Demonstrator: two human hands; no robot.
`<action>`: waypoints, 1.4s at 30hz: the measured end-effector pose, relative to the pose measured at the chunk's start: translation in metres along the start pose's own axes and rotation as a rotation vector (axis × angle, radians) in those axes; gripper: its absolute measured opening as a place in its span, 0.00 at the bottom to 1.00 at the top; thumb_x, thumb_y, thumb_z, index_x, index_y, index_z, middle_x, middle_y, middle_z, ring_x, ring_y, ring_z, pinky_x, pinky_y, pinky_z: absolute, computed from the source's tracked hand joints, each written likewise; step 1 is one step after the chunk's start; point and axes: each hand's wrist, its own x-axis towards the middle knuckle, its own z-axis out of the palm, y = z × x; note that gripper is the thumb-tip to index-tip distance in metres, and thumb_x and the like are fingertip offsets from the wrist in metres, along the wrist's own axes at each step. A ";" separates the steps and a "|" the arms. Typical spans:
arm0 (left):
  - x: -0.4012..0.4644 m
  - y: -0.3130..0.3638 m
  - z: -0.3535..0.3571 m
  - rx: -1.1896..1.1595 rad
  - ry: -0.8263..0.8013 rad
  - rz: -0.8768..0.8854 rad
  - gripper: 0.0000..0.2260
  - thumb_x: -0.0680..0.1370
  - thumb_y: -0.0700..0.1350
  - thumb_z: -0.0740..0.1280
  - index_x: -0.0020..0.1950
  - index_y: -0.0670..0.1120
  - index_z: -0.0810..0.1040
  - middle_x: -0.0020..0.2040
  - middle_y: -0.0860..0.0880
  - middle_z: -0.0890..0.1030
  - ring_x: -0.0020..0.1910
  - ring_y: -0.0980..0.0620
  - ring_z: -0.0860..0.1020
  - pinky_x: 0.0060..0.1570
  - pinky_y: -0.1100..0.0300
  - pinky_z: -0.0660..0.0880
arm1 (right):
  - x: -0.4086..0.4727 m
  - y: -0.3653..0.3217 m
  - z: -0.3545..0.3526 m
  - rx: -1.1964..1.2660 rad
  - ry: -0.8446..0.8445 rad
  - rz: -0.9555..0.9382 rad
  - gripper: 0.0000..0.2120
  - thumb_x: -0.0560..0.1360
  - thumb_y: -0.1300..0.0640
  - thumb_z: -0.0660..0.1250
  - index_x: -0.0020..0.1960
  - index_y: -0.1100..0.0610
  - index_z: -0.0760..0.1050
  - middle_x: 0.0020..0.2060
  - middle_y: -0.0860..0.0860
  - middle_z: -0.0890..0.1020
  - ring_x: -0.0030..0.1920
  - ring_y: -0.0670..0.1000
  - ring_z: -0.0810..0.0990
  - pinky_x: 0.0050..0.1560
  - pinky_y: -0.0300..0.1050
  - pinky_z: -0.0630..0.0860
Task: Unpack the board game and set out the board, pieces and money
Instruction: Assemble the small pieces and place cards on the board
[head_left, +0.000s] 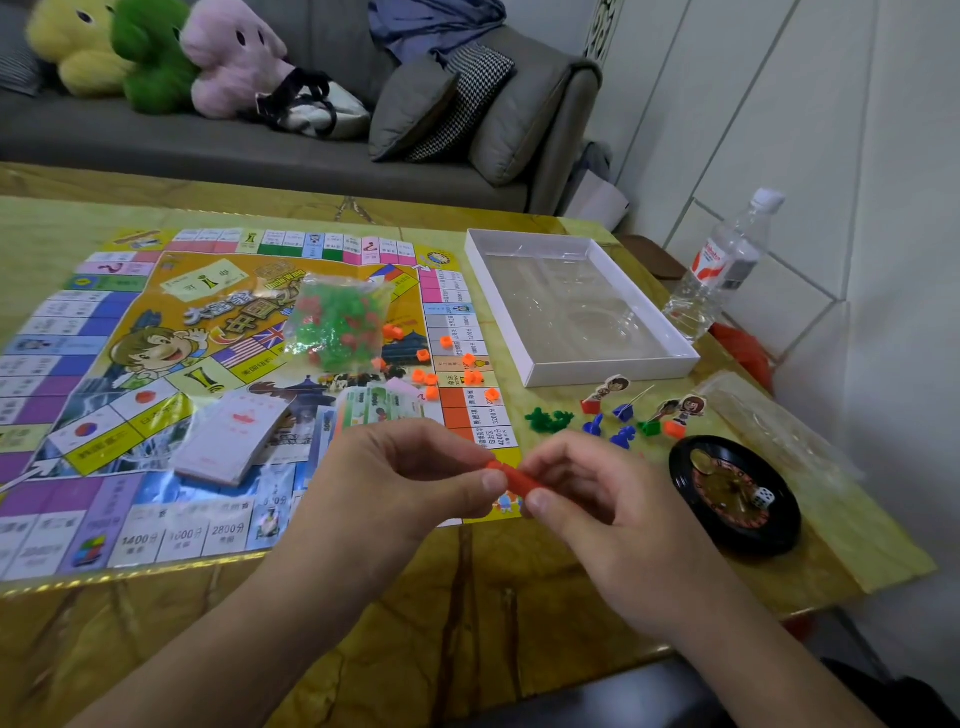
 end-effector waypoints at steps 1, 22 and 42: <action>0.000 0.000 0.000 0.021 0.018 0.005 0.06 0.67 0.41 0.80 0.42 0.46 0.88 0.42 0.45 0.88 0.42 0.45 0.88 0.49 0.48 0.85 | 0.000 0.000 0.002 0.009 0.001 0.006 0.06 0.81 0.59 0.71 0.52 0.47 0.81 0.46 0.45 0.85 0.51 0.47 0.85 0.54 0.52 0.83; -0.018 -0.011 0.022 0.172 0.258 0.117 0.10 0.71 0.43 0.79 0.45 0.59 0.87 0.40 0.68 0.85 0.43 0.73 0.81 0.47 0.79 0.76 | 0.001 -0.002 0.034 0.159 0.093 0.237 0.07 0.84 0.53 0.66 0.47 0.46 0.75 0.37 0.49 0.83 0.32 0.44 0.76 0.32 0.42 0.72; -0.007 -0.008 0.007 -0.126 0.024 0.126 0.09 0.67 0.39 0.77 0.46 0.45 0.90 0.44 0.45 0.89 0.46 0.47 0.88 0.48 0.57 0.84 | 0.003 -0.008 0.003 0.958 -0.235 0.475 0.09 0.78 0.60 0.66 0.58 0.60 0.75 0.34 0.54 0.73 0.25 0.44 0.60 0.21 0.35 0.56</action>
